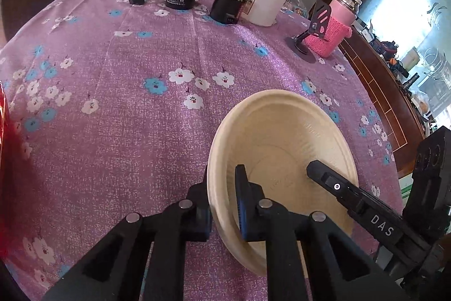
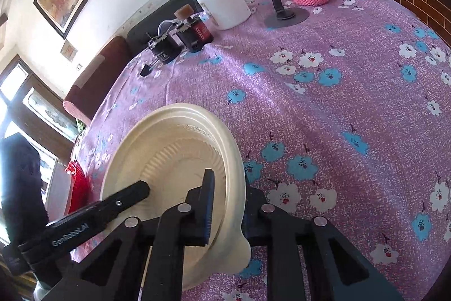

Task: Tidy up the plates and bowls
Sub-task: 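Close the left gripper on the cream bowl rim while the right gripper holds it, then carry the cream bowl with both grippers over the white bowl stack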

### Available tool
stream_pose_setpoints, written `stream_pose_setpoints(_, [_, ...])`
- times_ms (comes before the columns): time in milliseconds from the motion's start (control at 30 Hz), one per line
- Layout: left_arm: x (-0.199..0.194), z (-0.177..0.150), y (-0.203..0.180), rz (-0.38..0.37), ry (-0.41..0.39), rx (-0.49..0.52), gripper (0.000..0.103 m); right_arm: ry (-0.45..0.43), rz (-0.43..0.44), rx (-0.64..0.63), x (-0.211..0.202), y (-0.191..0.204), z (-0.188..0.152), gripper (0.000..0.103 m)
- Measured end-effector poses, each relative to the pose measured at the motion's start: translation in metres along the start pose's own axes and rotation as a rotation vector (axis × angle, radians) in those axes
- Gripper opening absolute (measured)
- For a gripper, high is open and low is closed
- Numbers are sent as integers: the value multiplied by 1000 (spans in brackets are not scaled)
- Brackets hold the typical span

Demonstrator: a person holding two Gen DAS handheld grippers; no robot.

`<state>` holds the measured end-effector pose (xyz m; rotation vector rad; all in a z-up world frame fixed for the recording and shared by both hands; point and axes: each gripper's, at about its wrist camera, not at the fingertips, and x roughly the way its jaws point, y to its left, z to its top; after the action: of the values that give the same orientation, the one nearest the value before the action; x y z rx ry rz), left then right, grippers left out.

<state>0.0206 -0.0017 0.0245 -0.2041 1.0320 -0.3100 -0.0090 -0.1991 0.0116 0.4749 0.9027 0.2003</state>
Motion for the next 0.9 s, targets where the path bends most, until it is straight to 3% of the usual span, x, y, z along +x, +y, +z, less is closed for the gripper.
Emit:
stream_pose_setpoints(267, [-24,-6,-12,53,-66,58,13,-25,12,-25,-4,6,-2,11])
stream_pose_setpoints(467, [-61,-6,-3,46,-115,48,14,-67,43,-50,-23,28,-5,11])
stream_pose_setpoints(667, [-114,-8,21,49,-200,9,14,-86,84,-115,-47,79,-11,11])
stream_pose_setpoints(900, [-178,-9,81,86,-303,-90,14,-78,129,-252,-50,163,-13,12])
